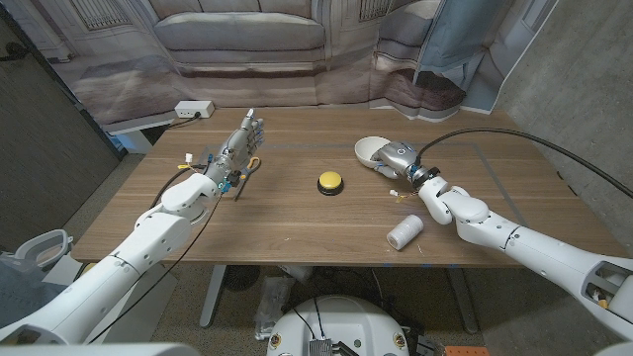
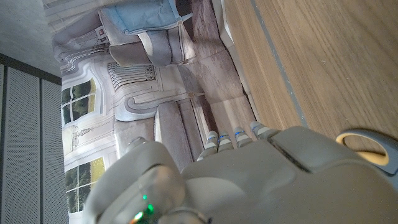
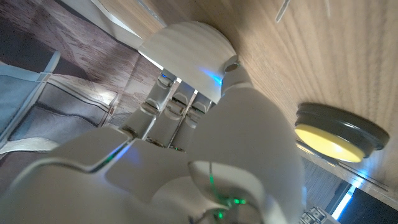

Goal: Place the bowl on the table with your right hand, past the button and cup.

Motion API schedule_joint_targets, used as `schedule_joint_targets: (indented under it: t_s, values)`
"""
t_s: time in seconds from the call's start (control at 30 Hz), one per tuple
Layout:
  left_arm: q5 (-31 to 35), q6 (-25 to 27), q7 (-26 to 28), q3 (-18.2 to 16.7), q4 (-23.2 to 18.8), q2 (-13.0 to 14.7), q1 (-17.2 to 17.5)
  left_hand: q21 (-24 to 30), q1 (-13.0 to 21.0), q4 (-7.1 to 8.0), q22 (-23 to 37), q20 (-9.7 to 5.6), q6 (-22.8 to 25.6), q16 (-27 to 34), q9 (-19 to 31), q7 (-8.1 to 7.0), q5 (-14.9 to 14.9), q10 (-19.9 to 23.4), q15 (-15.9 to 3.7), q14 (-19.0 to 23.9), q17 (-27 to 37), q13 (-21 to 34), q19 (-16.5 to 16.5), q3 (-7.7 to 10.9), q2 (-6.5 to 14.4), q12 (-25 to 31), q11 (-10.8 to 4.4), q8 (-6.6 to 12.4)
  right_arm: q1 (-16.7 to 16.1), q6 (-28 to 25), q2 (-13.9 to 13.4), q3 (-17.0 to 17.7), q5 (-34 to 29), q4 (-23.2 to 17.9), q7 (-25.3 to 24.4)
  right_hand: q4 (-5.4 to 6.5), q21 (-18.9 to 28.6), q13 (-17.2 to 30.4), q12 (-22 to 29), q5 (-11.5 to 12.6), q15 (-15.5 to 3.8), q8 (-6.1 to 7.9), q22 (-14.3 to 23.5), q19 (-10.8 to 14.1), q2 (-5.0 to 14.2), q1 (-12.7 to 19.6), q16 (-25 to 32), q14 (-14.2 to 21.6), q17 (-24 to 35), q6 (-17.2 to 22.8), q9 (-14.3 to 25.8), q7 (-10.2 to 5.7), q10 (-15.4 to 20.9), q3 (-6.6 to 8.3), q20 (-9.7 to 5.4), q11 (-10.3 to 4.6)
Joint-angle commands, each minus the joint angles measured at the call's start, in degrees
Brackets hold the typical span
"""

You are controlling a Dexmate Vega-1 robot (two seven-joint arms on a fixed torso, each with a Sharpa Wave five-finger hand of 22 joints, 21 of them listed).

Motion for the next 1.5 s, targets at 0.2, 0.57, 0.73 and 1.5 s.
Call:
schedule_joint_targets:
  t_s: [0.2,0.57,0.73,1.5]
  values:
    - [0.2,0.0,-1.5,1.5,2.3,-1.0,-2.3,0.3,0.2,-0.02,0.1,-1.56,0.1,0.2,0.2,0.02,0.0,0.2,-0.03,0.1,0.2,0.2,-0.6,-0.52,0.3,0.1,-0.17,0.03,-0.6,-0.2,-1.0,0.7,0.5,-2.0,3.1,1.29,2.2,1.5,-0.6,0.2,-2.72,0.24,-1.7,-3.1,4.06,1.5,-1.3,-1.9,0.3,-1.9,0.1,-0.90,-2.3,0.86,-8.41,-0.10]
    - [-0.1,0.2,-1.4,1.4,1.6,-0.8,-2.0,0.3,0.3,0.00,0.1,-1.58,0.2,0.1,0.2,0.03,0.0,0.2,0.06,0.1,0.2,0.2,-0.6,-0.62,0.4,0.1,-0.09,0.04,-0.7,-0.1,-1.2,0.9,0.5,-2.2,4.3,1.97,2.4,1.8,-1.6,-0.3,-2.42,0.39,-3.4,-4.9,2.26,-3.4,-2.7,-4.1,0.1,-4.2,0.0,-1.02,-4.0,0.31,-8.28,0.30]
    - [0.0,0.3,-1.2,1.3,1.4,-0.6,-1.9,0.3,0.3,0.00,0.1,-1.58,0.1,0.1,0.2,-0.02,0.0,0.2,0.03,0.1,0.2,0.2,-0.6,-0.66,0.4,0.1,-0.09,0.03,-1.0,1.0,-1.3,1.5,1.7,-2.0,3.5,2.23,1.3,1.8,-2.0,-0.1,-2.24,0.22,-3.8,-5.8,0.98,-5.9,-3.6,-6.7,0.0,-5.9,-0.1,-0.86,-5.3,-0.25,-8.27,0.16]
    - [0.0,0.1,-1.6,1.6,2.2,-0.9,-2.3,0.3,0.4,0.01,0.1,-1.60,0.1,0.1,0.2,-0.04,-0.1,0.1,-0.04,0.1,0.2,0.2,-0.6,-0.85,0.5,0.1,-0.08,0.01,-1.2,1.2,-1.8,1.9,1.6,-2.7,4.9,3.46,-4.7,3.3,-3.8,2.1,-1.78,-1.10,-4.1,-7.1,-2.44,-12.4,-4.7,-14.9,0.7,-14.7,-0.9,-0.01,-15.6,-2.18,-7.78,1.01]
